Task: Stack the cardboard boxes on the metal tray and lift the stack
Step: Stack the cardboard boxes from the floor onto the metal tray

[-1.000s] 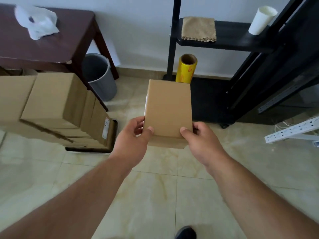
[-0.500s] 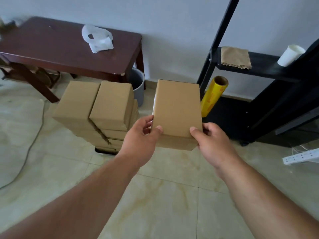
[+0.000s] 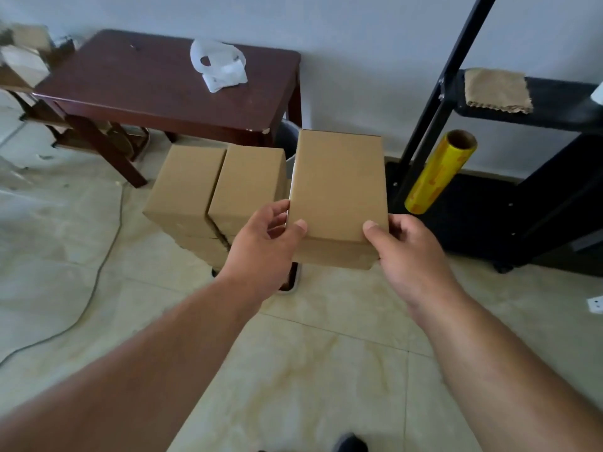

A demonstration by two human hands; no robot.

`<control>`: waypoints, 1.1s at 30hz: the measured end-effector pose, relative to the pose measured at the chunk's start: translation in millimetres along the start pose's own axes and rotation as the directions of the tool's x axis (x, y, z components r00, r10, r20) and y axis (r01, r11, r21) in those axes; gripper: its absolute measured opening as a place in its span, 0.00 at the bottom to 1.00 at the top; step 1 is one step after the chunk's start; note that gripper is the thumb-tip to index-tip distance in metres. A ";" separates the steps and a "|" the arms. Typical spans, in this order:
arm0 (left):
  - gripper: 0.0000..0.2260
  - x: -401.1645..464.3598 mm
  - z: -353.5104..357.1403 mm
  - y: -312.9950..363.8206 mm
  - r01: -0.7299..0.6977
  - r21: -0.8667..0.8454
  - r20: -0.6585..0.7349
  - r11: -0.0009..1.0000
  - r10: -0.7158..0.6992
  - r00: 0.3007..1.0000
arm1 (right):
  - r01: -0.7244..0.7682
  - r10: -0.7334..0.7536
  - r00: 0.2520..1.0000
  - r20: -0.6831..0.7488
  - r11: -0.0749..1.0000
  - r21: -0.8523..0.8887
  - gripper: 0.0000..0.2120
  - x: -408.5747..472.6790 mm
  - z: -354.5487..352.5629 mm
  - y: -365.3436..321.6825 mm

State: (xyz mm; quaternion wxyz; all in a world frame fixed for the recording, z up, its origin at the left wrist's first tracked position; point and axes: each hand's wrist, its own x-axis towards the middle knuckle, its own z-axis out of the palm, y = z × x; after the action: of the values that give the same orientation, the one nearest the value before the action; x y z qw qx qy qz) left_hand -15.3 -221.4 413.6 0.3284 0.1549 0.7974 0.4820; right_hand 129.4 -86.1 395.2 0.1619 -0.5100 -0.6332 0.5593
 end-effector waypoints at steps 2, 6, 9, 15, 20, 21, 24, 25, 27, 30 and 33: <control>0.18 1.3 -1.5 4.7 0.006 -0.005 0.008 1.000 -0.006 1.000 | 0.000 0.000 1.000 -0.005 1.000 0.006 0.16 -0.2 -0.9 -4.1; 0.17 1.5 -5.1 14.3 -0.010 -0.041 0.022 0.999 0.011 1.000 | 0.039 -0.039 0.999 -0.001 0.999 -0.006 0.16 1.5 -3.4 -16.8; 0.17 4.4 -14.0 11.9 -0.030 -0.068 -0.003 0.997 0.030 1.000 | 0.071 -0.071 0.997 -0.007 0.997 -0.010 0.15 0.8 6.7 -25.0; 0.17 12.6 -52.7 -0.7 -0.064 -0.078 -0.018 0.995 0.063 0.998 | 0.093 -0.093 0.996 -0.016 0.996 -0.011 0.13 -5.9 47.1 -39.1; 0.17 27.6 -104.2 -10.2 -0.106 -0.050 -0.021 0.993 0.105 0.994 | 0.101 -0.101 0.995 -0.026 0.995 -0.002 0.13 -15.8 94.4 -59.5; 0.18 32.4 -115.4 -12.6 -0.112 -0.044 -0.016 0.993 0.112 0.994 | 0.105 -0.105 0.994 -0.026 0.994 -0.001 0.13 -17.5 104.3 -65.6; 0.19 47.7 -145.8 -18.9 -0.119 -0.045 0.009 0.992 0.120 0.993 | 0.111 -0.111 0.993 -0.028 0.994 -0.003 0.14 -19.1 132.2 -81.5; 0.19 53.3 -154.6 -20.7 -0.120 -0.050 0.008 0.992 0.120 0.993 | 0.112 -0.112 0.993 -0.027 0.994 -0.003 0.13 -19.0 140.9 -86.8; 0.20 63.4 -173.7 -22.2 -0.124 -0.055 0.010 0.991 0.124 0.992 | 0.109 -0.109 0.993 -0.035 0.994 -0.012 0.13 -17.5 160.4 -96.9; 0.19 79.0 -197.4 -22.8 -0.118 -0.051 0.027 0.992 0.119 0.993 | 0.110 -0.110 0.993 -0.048 0.994 -0.014 0.13 -13.5 187.5 -108.8; 0.18 94.9 -217.1 -24.5 -0.109 -0.040 0.029 0.993 0.111 0.993 | 0.102 -0.102 0.994 -0.049 0.995 -0.018 0.14 -7.8 212.0 -116.1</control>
State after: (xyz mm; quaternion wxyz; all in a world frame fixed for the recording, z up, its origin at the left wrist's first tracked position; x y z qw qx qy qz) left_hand -229.7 -324.6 426.2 0.3166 0.1999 0.7731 0.5120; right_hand -85.6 -190.7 431.2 0.2022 -0.4920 -0.6583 0.5326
